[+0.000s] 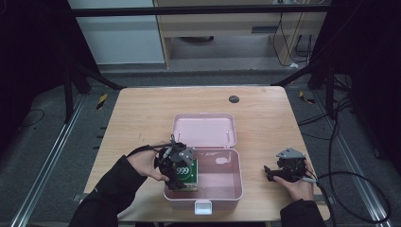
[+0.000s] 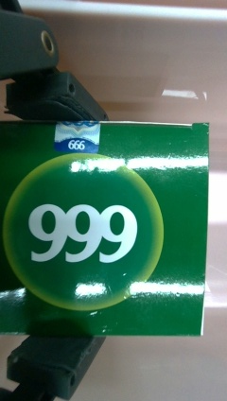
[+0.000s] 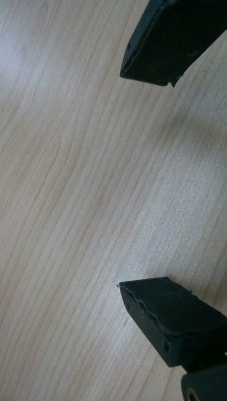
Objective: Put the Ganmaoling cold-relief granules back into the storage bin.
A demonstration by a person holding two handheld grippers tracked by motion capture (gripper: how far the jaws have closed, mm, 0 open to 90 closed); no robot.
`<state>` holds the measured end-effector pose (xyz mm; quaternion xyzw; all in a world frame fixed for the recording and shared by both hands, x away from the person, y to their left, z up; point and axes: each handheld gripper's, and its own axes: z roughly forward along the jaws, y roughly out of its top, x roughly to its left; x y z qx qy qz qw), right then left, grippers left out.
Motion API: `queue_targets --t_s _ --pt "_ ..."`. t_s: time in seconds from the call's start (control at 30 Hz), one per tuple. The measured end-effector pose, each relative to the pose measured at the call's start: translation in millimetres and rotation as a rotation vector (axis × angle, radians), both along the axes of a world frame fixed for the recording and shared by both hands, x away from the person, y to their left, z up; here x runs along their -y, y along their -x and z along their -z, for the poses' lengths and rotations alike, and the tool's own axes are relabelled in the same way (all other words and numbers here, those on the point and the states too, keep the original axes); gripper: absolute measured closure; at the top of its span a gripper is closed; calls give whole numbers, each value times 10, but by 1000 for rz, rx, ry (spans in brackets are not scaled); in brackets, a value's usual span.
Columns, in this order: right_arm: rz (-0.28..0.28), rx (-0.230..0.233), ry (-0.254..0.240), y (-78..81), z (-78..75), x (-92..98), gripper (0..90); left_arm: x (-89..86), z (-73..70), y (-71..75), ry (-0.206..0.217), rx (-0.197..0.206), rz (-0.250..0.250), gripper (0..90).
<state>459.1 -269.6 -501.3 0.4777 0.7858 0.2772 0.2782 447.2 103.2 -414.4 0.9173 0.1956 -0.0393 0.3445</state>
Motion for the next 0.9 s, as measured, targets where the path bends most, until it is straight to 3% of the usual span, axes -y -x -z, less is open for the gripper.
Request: queue_targets --t_s 0.07,0.2,0.37,0.43,0.53,0.63,0.67,0.7,0.73,0.9 --pt "0 -2 1 -1 0 1 20 -11 -26 -9 4 -3 8 114" --pt "1 -1 2 -4 4 -1 19 -17 -136 27 85 -3 -51 119" --pt "3 -1 3 -2 0 1 19 -103 -305 17 78 52 -5 144" --pt "8 2 0 -3 -4 5 19 -178 -460 36 131 83 -25 172" --pt "13 4 0 -1 -10 11 19 -300 -614 36 159 119 -48 201" --pt "13 6 2 0 -15 17 21 -419 -726 58 239 122 -133 235" --pt "13 6 2 0 -15 17 21 -419 -726 58 239 122 -133 246" --pt "14 8 5 1 -17 20 21 -459 -747 100 341 103 -251 257" --pt "14 8 4 1 -18 20 21 -485 -751 113 373 103 -299 265" --pt "20 22 -1 7 -26 25 27 -753 -703 104 388 133 -369 313"
